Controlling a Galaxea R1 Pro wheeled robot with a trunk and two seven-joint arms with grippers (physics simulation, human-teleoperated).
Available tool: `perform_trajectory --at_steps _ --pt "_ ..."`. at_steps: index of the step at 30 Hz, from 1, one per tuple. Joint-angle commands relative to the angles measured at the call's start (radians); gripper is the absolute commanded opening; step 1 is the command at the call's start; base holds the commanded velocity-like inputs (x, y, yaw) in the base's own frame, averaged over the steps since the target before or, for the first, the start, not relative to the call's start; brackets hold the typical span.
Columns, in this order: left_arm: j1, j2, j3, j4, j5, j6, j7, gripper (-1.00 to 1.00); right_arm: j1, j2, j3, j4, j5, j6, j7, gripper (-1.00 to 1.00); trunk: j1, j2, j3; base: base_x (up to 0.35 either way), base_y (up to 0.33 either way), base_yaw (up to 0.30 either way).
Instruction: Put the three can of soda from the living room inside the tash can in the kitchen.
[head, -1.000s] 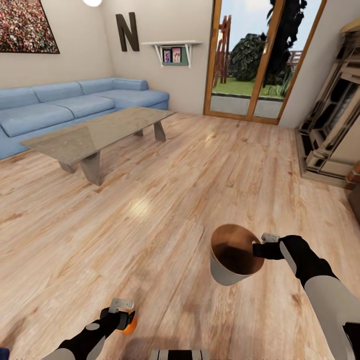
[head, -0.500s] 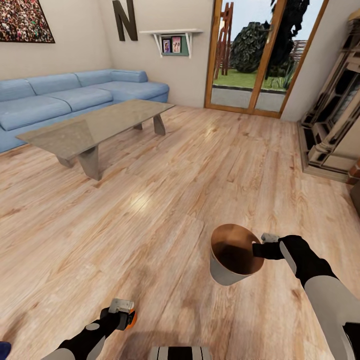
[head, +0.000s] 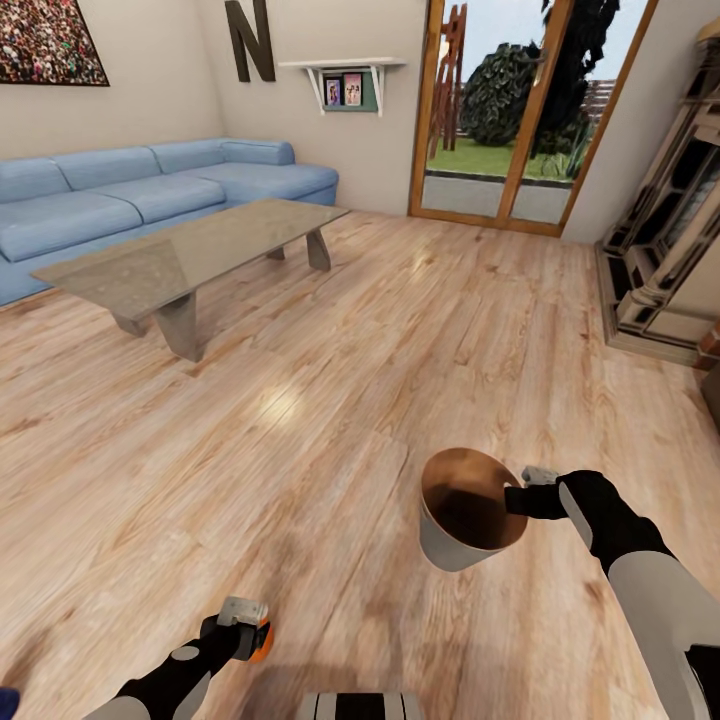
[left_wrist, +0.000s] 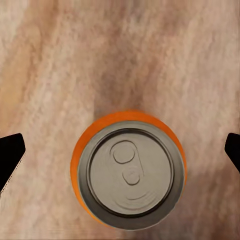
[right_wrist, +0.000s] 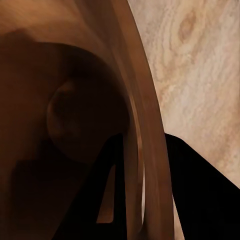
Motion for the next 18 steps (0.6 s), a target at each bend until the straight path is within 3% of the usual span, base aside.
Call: perform_trajectory --at_steps 1,15,18 --pt "0.000 0.000 0.000 0.000 0.000 0.000 0.000 1.00 0.000 0.000 0.000 -0.001 -0.016 0.003 -0.005 -1.00 0.000 0.000 0.000 0.135 0.000 0.000" --pt "0.000 0.000 0.000 -0.001 0.002 -0.001 0.000 1.00 0.000 0.000 0.000 -0.001 -0.016 0.003 -0.005 -1.00 0.000 0.000 0.000 0.062 0.000 0.000" --pt "0.000 0.000 0.000 -0.001 0.002 -0.001 0.000 1.00 0.000 0.000 0.000 -0.001 -0.016 0.003 -0.005 -1.00 0.001 -0.001 -0.011 0.002 0.000 0.000"
